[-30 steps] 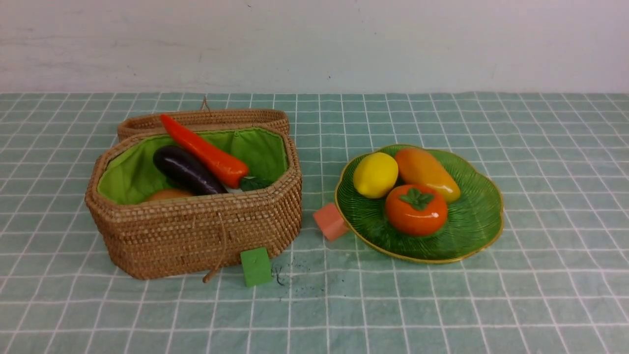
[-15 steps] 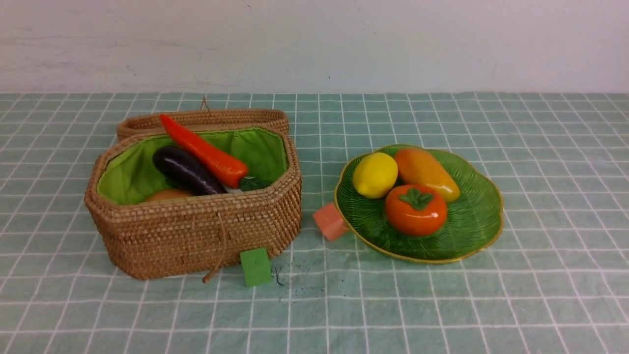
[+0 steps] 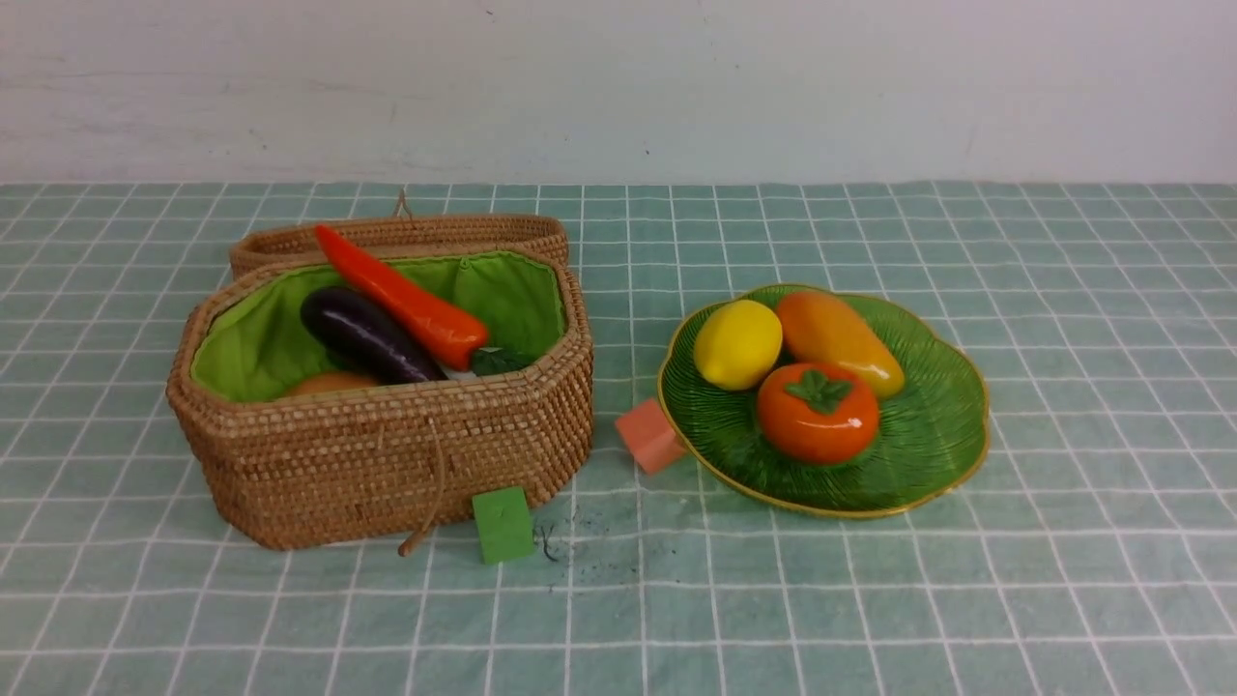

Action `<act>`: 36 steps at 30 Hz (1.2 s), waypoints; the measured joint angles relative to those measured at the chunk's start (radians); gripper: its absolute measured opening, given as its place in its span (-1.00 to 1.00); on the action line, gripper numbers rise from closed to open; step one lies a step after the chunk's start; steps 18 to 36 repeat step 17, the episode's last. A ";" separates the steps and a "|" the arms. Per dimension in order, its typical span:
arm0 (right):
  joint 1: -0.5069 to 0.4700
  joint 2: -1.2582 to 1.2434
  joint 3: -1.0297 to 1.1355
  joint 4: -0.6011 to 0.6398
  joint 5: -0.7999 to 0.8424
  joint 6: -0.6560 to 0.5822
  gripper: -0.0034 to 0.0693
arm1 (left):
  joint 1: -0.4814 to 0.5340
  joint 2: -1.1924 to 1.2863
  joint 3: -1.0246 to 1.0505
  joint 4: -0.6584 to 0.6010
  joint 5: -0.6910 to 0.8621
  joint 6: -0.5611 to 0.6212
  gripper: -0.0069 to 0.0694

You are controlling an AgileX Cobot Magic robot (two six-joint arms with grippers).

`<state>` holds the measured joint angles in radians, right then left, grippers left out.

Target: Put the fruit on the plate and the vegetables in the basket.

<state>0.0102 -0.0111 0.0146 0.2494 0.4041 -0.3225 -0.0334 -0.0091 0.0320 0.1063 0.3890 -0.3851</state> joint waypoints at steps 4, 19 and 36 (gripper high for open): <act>0.000 0.000 0.000 0.000 0.000 0.000 -0.71 | 0.000 0.000 0.000 0.000 0.000 0.000 -0.19; 0.000 0.000 0.000 0.001 0.000 0.000 -0.66 | 0.000 0.000 0.000 0.000 0.000 0.000 -0.19; 0.000 0.000 0.000 0.001 0.000 0.000 -0.66 | 0.000 0.000 0.000 0.000 0.000 0.000 -0.19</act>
